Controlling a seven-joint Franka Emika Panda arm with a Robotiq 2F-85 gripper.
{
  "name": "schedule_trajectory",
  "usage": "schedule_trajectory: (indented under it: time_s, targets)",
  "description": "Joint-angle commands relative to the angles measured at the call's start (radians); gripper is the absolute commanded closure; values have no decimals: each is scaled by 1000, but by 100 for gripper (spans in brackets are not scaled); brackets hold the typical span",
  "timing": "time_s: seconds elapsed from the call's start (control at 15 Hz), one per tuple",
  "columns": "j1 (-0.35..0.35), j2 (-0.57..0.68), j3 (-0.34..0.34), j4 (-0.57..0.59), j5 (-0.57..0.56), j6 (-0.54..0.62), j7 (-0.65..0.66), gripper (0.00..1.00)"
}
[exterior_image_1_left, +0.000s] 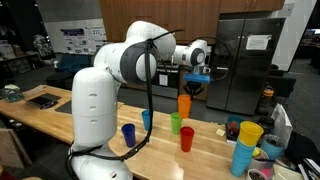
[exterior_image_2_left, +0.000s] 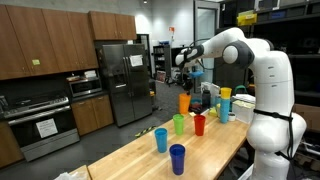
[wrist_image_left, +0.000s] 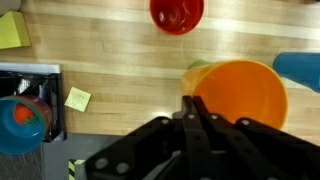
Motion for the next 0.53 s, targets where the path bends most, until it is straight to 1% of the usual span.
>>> schedule_trajectory:
  time_s: [0.0,0.47]
  targets:
    - [13,-45,-4,-47,1,3,-26,99]
    - [38,-56,1,-77,-7,6,-34,99]
